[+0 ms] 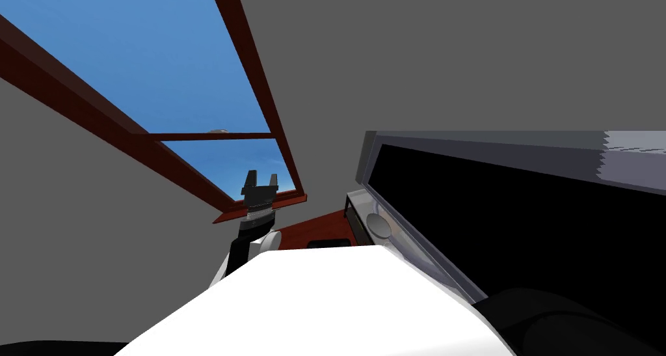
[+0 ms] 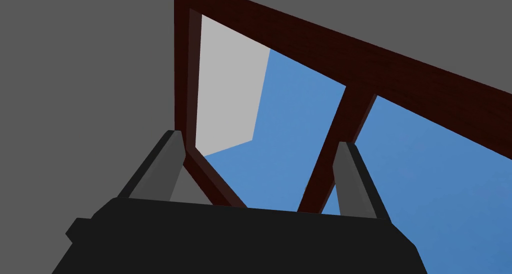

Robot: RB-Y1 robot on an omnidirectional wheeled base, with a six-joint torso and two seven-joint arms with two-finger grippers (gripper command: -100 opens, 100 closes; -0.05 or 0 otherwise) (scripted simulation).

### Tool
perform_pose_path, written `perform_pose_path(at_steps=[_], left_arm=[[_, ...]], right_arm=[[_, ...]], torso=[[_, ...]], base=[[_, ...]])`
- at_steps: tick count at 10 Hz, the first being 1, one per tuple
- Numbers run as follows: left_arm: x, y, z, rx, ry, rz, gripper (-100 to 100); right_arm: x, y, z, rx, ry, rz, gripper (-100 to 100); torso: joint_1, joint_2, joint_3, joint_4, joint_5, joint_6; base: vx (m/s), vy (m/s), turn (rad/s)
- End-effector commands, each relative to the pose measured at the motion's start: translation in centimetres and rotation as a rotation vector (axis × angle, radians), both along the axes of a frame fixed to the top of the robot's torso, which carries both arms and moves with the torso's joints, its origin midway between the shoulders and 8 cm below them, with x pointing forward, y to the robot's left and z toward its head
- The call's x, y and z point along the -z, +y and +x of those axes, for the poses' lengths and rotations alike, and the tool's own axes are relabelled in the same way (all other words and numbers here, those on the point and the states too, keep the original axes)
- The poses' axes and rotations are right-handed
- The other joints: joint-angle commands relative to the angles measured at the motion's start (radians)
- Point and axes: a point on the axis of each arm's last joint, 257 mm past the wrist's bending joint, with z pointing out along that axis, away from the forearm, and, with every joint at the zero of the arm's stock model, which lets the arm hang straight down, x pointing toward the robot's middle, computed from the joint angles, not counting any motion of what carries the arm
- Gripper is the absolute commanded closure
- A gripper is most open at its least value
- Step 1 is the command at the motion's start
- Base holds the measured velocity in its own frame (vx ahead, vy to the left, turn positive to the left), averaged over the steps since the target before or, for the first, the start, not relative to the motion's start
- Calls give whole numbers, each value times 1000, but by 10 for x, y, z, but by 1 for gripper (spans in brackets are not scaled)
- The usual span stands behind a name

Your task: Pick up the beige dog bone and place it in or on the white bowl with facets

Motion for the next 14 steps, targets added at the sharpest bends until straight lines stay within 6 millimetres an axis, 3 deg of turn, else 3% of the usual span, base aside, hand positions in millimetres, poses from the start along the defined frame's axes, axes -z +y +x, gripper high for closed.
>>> perform_pose_path(at_steps=[1,4,5,10,14], left_arm=[[0,0,0,0,0,0,0],[0,0,0,0,0,0,0],[0,0,0,0,0,0,0],[0,0,0,0,0,0,0],[0,0,0,0,0,0,0]], right_arm=[[-11,-17,12,-18,-8,-9,100],[-31,-46,29,-38,-17,-32,100],[-31,-46,29,-38,-17,-32,100],[-72,-96,61,-60,-41,-75,100],[-96,-121,80,-70,-57,-101,100]], torso=[[0,0,0,0,0,0],[6,-2,-1,0,3,-2],[10,-3,-2,0,4,-2],[6,-2,-1,0,5,-1],[-5,-4,-1,2,-9,-10]], base=[[155,216,-4],[152,212,-7],[114,179,-15],[130,183,-12],[109,138,0]])
